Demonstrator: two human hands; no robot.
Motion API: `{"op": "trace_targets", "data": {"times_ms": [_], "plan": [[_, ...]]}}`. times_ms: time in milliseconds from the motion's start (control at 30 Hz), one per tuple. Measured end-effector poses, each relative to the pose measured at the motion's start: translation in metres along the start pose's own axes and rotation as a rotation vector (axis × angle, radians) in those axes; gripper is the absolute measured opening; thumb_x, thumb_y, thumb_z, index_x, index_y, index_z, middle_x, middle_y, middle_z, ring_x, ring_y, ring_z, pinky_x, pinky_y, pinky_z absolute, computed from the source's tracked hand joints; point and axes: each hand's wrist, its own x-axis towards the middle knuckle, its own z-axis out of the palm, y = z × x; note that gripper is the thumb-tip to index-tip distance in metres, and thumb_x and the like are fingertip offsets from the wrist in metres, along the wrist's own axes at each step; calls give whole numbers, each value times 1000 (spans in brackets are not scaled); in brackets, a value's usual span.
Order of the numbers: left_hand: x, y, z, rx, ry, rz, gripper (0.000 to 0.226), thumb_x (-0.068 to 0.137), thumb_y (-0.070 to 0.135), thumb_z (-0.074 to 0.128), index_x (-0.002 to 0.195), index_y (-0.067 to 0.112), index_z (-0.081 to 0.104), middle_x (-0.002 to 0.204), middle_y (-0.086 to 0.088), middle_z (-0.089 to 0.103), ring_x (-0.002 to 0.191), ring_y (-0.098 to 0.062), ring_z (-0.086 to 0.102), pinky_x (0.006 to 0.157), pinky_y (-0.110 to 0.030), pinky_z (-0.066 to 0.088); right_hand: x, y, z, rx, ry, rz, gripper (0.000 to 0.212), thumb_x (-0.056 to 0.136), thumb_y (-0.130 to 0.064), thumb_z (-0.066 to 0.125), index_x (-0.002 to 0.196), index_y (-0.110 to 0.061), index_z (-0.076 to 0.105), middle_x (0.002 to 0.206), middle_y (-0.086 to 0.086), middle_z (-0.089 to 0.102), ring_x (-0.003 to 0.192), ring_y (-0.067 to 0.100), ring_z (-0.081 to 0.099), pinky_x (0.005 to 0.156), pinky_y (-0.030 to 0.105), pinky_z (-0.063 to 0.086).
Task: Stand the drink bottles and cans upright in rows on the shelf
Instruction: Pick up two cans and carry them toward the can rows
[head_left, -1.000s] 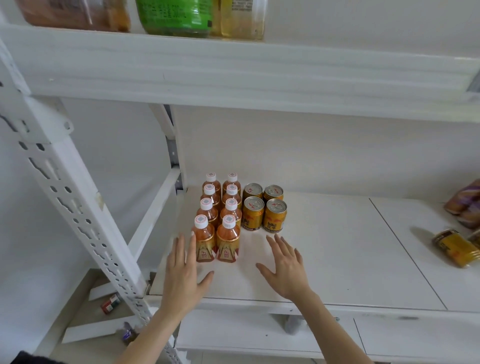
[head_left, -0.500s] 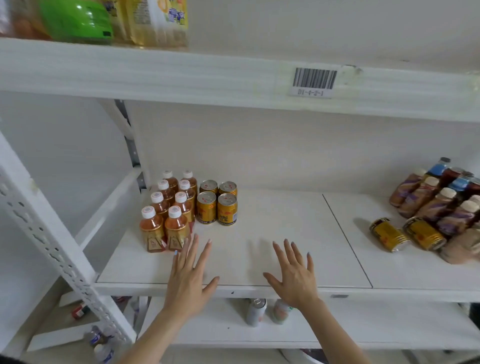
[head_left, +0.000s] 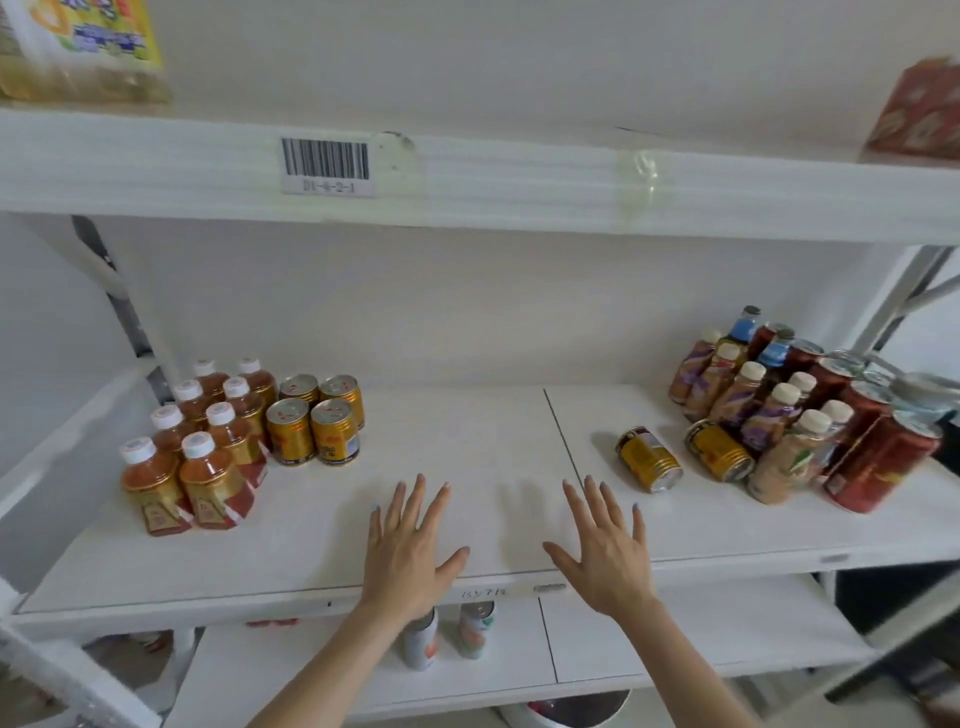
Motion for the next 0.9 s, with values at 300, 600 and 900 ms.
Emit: {"op": "trace_targets", "data": {"times_ms": [300,600,900], "plan": [[60,98,37,-13,-33,106,77,88,63,40,151,38,2,162,3,-5,149,-21,-5,119,-45,1,18,108,-13,6,56,96,81,87,-72,24,151,-30,-1,162,0,4,149,20,1,118,52,7],[99,204,74,-46,-2,51,78,87,64,40,151,36,7,162,3,0,149,-22,-1,118,-44,9,53,214,-23,9,10,30,80,87,-70,28,151,-32,1,162,-3,3,149,21,0,118,47,6],[138,256,96,-47,5,5,82,80,71,29,150,33,13,162,4,5,149,-23,4,117,-47,16,94,260,-21,36,-25,-35,76,91,-55,42,152,-27,5,162,6,3,148,26,5,119,42,13]]}}
